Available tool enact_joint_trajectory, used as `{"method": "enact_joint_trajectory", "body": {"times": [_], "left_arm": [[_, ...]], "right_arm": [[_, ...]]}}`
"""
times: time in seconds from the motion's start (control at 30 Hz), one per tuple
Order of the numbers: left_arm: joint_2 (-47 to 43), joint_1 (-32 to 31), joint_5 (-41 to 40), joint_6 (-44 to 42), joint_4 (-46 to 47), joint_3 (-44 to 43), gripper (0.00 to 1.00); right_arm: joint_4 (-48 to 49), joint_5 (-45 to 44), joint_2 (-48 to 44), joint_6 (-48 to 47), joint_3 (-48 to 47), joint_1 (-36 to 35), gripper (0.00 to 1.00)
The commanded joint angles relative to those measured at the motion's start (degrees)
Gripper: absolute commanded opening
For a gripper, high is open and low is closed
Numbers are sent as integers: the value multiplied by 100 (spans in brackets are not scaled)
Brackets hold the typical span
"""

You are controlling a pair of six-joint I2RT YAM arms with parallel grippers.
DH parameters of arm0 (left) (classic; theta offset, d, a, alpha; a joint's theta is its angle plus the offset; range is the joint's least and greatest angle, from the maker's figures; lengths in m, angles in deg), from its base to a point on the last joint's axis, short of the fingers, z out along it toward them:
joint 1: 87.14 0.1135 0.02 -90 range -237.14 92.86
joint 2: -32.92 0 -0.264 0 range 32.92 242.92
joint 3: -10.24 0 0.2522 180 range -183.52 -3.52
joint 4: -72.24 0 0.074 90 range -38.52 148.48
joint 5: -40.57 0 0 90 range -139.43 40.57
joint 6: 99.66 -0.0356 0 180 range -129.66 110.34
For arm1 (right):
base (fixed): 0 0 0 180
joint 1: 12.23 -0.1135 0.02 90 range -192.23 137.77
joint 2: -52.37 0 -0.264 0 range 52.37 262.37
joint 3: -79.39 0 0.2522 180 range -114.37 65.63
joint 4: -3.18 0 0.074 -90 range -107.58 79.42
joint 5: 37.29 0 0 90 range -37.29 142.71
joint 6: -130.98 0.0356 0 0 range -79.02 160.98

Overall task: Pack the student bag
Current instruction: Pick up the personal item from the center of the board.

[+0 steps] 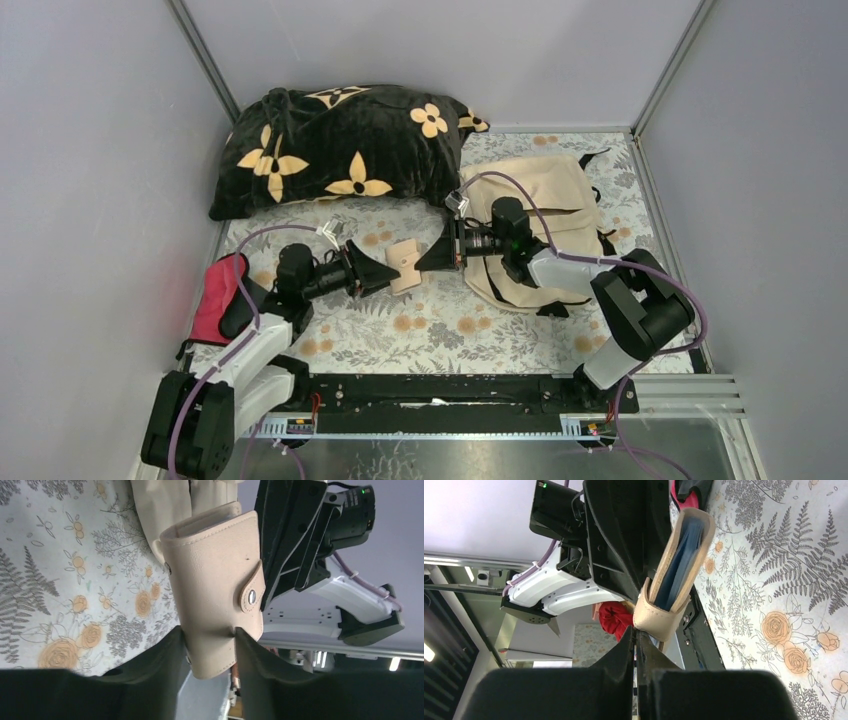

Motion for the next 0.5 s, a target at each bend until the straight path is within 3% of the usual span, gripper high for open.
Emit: {"method": "enact_joint_trajectory", "body": {"times": [0.0, 0.1, 0.13, 0.23, 0.3, 0.47], "left_arm": [[-52, 45, -45, 419, 871, 46, 37], [-131, 60, -105, 289, 540, -106, 16], [-154, 62, -106, 167, 403, -178, 10], [-176, 85, -66, -119, 22, -337, 0], [-177, 101, -19, -206, -75, -398, 0], [-175, 123, 150, -302, -89, -480, 0]], "right_arm": [[81, 99, -21, -88, -28, 34, 0], [-1133, -134, -194, -844, -212, 33, 0], [-1560, -201, -275, -1149, -329, 35, 8], [-2195, -360, -554, -1565, -406, 34, 57], [-2459, -437, -675, -1717, -452, 35, 76], [-3401, -815, -844, -2286, -743, 62, 85]]}}
